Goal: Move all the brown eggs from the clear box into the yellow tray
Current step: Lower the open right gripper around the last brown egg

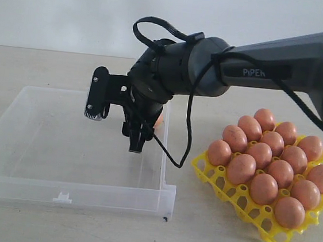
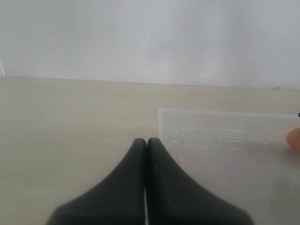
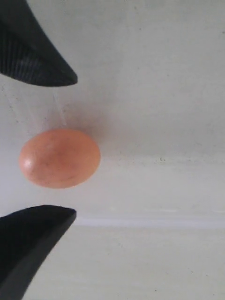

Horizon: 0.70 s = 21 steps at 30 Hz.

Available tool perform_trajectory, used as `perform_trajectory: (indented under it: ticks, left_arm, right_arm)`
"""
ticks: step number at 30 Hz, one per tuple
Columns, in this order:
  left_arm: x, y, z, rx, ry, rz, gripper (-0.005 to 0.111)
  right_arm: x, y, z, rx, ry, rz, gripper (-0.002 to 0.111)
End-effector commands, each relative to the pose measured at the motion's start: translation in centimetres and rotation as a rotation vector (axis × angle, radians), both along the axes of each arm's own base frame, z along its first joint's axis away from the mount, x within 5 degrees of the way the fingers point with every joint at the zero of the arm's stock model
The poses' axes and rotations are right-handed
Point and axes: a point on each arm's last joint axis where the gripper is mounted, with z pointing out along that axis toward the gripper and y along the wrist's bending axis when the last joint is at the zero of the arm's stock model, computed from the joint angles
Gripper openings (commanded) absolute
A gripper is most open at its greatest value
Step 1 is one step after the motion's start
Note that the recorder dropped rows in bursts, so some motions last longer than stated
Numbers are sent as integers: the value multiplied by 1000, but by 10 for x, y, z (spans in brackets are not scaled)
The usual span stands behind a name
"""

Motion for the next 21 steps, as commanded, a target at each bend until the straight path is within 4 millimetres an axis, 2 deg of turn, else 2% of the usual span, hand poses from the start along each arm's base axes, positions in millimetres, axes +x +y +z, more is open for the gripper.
perform_trajectory:
  ticks: [1,6,21]
  left_arm:
    - [0,0,-1,2,6,1,-4]
    - [0,0,-1,2,6,1,-4]
    - [0,0,-1,2,6,1,-4]
  right_arm:
    - [3,3,-4,13,-16,4,67]
    - [5,1,-18,-39,-8,-2,67]
    - [12,0,-33,-69,-73,-15,67]
